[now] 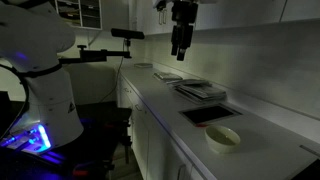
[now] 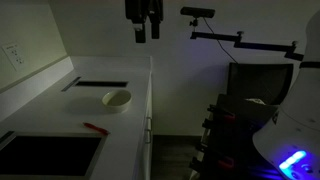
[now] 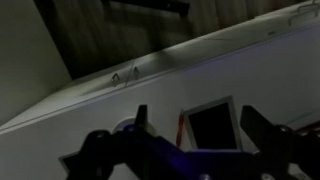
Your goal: Move the bowl backward
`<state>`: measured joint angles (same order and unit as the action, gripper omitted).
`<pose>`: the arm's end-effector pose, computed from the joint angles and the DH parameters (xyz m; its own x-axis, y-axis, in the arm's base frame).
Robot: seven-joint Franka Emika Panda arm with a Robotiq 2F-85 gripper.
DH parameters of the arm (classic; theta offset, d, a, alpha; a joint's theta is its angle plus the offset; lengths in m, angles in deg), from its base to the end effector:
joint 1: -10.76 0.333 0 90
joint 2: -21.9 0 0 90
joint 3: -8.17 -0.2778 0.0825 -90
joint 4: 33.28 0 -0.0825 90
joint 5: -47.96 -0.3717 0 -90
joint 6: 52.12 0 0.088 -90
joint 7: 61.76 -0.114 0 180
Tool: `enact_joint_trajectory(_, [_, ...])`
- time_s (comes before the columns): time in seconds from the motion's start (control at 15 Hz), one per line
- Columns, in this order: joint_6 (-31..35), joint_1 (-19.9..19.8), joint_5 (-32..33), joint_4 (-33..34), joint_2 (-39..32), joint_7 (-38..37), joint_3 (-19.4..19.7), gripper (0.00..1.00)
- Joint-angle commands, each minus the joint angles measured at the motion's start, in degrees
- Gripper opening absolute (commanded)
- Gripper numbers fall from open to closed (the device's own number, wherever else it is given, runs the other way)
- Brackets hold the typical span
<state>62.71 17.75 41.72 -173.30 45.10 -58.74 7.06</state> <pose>0.4143 0.0662 0.4100 0.9888 0.1458 -0.0319 0.1423 -0.9856 -0.0912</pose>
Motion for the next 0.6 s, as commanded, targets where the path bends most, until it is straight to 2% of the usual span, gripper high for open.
enact_joint_trajectory(0.0, [-0.16,-0.75,-0.28,0.10,-0.01,0.23,-0.70,1.00])
enact_joint_trajectory(0.2, [0.27,-1.06,-0.07,0.21,-0.38,-1.27,-1.00,1.00])
enact_joint_trajectory(0.27, [2.12,-2.50,0.75,0.25,-0.98,-8.27,-2.39,1.00])
enact_joint_trajectory(0.53, [11.25,-4.78,1.41,1.09,-7.13,-19.38,-3.94,1.00])
